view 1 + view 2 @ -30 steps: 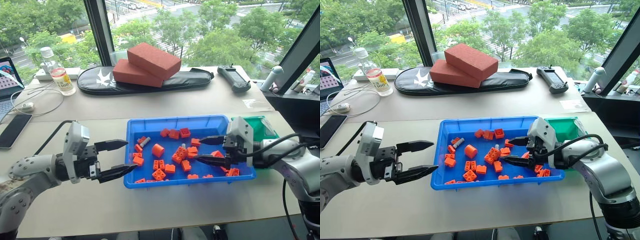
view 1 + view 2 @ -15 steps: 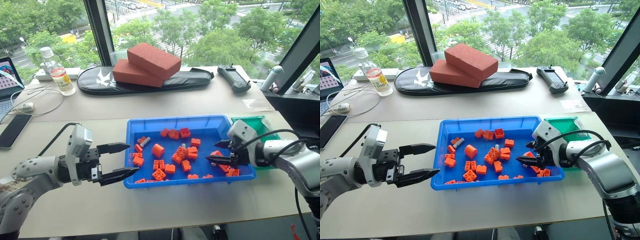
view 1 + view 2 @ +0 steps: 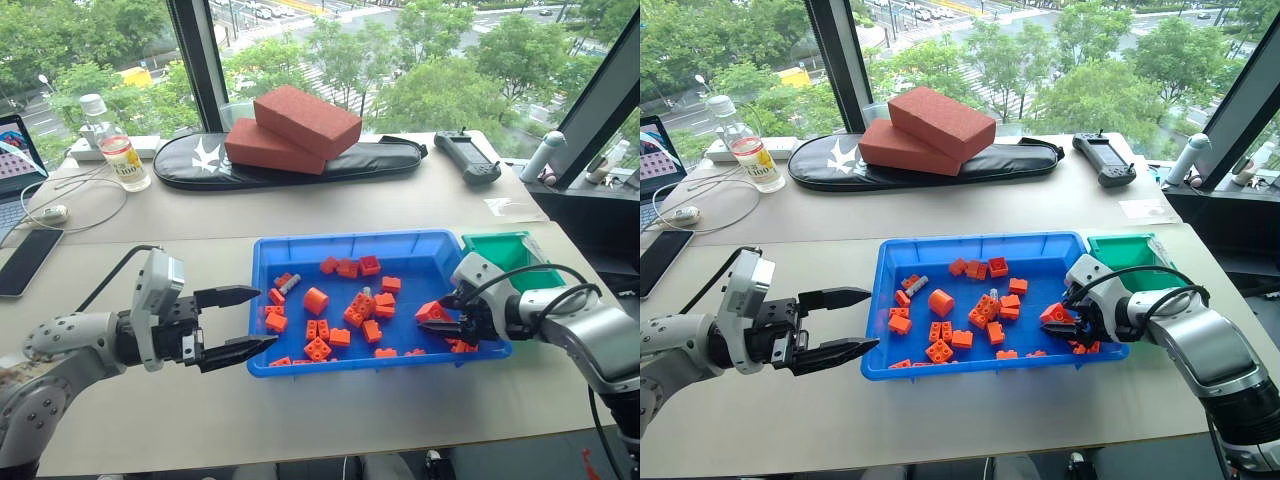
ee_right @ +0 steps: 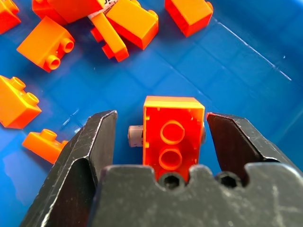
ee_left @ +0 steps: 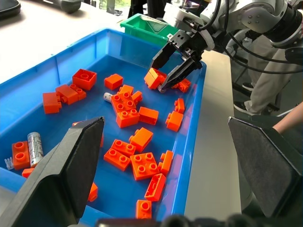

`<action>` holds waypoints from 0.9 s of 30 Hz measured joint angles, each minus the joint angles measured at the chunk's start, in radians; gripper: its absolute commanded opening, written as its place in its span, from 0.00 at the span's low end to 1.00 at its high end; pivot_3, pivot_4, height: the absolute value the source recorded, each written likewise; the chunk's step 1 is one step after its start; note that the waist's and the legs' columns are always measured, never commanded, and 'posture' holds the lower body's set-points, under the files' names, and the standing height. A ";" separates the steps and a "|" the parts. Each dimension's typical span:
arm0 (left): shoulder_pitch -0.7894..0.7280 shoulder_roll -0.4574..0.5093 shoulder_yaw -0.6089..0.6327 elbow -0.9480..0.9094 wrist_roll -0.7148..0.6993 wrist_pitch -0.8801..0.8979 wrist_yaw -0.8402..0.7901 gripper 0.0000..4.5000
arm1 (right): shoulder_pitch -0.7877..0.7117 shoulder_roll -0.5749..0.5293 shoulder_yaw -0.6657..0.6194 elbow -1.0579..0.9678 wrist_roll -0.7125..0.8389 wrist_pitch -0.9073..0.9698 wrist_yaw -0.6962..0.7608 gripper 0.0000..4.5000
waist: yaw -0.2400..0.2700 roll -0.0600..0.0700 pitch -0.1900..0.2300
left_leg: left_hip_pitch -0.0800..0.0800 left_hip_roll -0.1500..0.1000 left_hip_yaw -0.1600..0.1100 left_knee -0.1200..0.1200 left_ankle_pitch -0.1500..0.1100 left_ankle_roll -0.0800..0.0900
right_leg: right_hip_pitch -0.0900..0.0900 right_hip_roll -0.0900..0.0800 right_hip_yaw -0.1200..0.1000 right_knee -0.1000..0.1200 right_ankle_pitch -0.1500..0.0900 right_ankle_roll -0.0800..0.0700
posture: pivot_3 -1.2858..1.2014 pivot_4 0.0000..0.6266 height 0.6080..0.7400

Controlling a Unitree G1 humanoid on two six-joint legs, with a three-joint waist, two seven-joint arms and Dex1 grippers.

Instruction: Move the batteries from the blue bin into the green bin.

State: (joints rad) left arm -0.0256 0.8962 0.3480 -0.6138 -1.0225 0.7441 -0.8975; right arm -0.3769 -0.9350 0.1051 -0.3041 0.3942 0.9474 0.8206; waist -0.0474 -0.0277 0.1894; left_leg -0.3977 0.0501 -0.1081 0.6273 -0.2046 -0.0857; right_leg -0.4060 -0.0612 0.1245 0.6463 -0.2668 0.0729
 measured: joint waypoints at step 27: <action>0.000 -0.001 0.013 0.000 -0.002 0.000 0.015 1.00 | -0.251 0.170 -0.011 0.182 -0.097 -0.024 -0.156 0.79 | -0.015 0.001 0.001 | -0.004 0.000 0.000 0.000 0.000 0.000 | -0.004 0.000 0.000 0.001 0.003 -0.006 | 0.52 0.24 1.00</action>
State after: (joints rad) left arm -0.0257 0.8956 0.3607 -0.6140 -1.0248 0.7442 -0.8827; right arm -0.6283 -0.7651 0.0940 -0.1222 0.2968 0.9232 0.6643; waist -0.0619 -0.0267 0.1900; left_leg -0.4014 0.0500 -0.1082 0.6270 -0.2045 -0.0856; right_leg -0.4100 -0.0614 0.1243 0.6474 -0.2634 0.0672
